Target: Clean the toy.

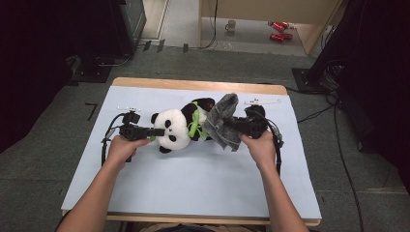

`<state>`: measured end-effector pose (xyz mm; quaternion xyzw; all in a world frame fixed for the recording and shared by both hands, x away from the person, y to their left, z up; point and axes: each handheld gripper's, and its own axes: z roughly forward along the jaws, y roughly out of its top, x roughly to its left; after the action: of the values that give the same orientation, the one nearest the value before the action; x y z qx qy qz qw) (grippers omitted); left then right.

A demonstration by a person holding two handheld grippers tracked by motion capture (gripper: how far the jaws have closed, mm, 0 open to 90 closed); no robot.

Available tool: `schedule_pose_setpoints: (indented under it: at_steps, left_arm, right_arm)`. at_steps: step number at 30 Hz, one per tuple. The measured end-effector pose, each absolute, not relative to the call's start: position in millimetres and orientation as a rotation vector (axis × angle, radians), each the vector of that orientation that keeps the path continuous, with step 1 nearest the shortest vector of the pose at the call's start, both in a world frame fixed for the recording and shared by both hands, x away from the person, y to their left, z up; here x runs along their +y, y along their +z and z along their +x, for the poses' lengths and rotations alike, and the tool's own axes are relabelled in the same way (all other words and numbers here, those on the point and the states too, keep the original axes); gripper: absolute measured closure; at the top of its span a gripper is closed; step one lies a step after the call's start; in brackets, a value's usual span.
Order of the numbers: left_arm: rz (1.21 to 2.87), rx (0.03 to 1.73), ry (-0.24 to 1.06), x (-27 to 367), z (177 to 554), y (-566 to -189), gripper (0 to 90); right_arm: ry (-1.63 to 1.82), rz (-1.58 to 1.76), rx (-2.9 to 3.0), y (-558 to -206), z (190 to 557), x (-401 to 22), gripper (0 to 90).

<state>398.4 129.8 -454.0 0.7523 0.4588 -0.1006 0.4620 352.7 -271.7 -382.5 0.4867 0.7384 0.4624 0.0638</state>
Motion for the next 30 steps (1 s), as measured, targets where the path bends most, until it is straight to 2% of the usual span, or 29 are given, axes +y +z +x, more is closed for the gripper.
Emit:
schedule_pose_setpoints:
  at_steps: [8, 18, 25, 30]
  left_arm:
    - [1.875, 1.107, -0.203, 129, 398, -456, 72.9]
    - [1.877, 1.106, -0.198, 129, 399, -457, 72.6]
    - [1.859, 1.130, -0.207, 130, 401, -458, 72.0]
    - [1.850, 1.139, -0.206, 130, 402, -458, 71.8]
  right_arm:
    - [1.256, 1.522, 2.314, -427, 353, -257, 77.1]
    - [1.159, 1.566, 2.320, -445, 346, -274, 77.2]
    - [1.118, 1.608, 2.290, -445, 341, -291, 77.2]
    - [1.191, 1.561, 2.255, -423, 336, -292, 77.1]
